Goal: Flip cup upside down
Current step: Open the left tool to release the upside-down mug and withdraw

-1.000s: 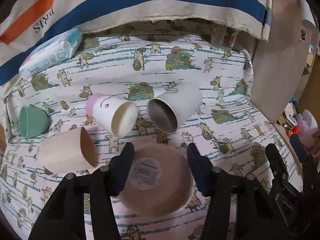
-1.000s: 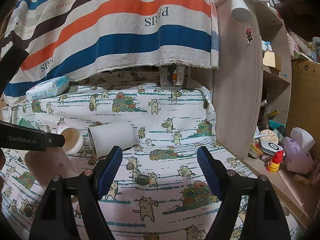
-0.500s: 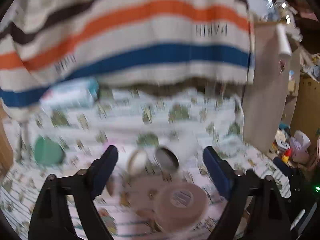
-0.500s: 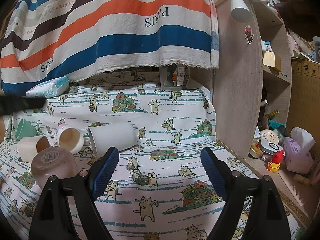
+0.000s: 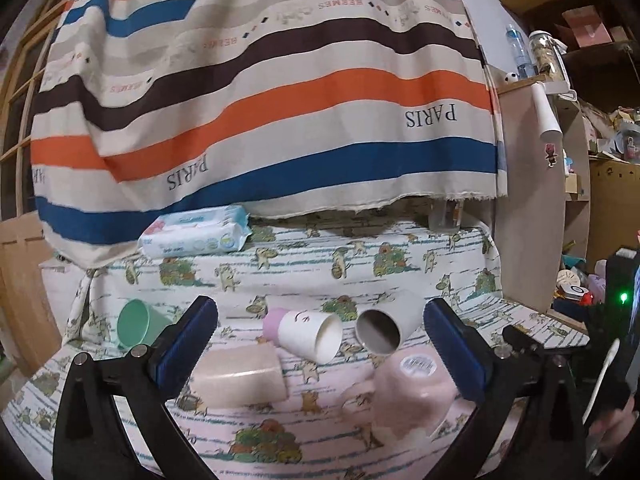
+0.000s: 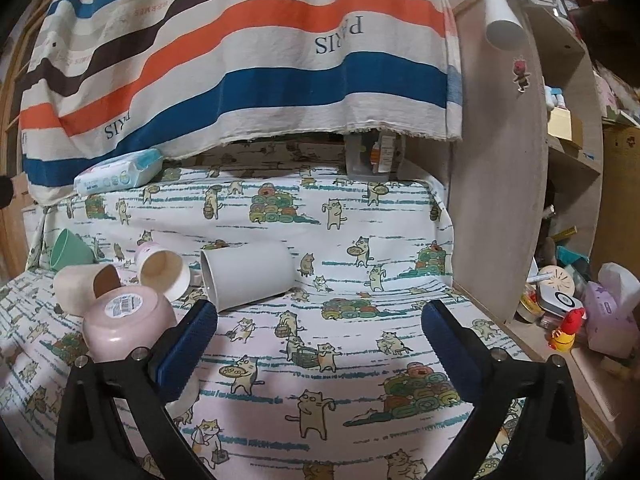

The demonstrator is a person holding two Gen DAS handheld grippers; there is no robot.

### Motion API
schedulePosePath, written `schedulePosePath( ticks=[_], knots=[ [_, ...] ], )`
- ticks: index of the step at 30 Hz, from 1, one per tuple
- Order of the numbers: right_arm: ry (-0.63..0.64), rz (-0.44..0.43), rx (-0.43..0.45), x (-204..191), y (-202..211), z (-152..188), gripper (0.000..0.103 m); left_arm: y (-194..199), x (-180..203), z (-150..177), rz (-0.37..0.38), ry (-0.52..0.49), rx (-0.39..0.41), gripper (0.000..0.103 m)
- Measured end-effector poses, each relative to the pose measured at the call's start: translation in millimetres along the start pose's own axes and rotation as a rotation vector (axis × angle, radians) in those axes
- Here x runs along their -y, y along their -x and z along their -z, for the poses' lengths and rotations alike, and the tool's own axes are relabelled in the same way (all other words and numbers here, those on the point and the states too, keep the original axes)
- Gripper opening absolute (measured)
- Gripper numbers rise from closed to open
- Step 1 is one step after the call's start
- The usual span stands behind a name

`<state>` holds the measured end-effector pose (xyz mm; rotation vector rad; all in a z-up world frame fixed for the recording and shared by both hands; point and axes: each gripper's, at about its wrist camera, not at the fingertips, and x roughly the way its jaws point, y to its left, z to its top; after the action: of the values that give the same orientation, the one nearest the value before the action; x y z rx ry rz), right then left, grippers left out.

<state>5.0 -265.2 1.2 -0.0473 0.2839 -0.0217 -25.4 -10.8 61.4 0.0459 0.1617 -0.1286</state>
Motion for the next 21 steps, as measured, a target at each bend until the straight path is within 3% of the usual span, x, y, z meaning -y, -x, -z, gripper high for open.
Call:
schedulePosePath(
  ticks=[12, 16, 21],
  knots=[
    [0.022, -0.093, 0.023, -11.8, 8.5, -0.4, 0.103, -4.3, -13.6, 46.8, -0.019, 0.044, -0.014, 0.103],
    [-0.015, -0.135, 0.050, -20.9, 12.5, -2.3, 0.103, -7.6, -14.4, 52.6, -0.030, 0.042, -0.023, 0.103],
    [0.037, -0.147, 0.012, -40.1, 4.5, -2.0, 0.103, -9.9, -17.3, 53.5, -0.048, 0.053, -0.034, 0.103]
  ],
)
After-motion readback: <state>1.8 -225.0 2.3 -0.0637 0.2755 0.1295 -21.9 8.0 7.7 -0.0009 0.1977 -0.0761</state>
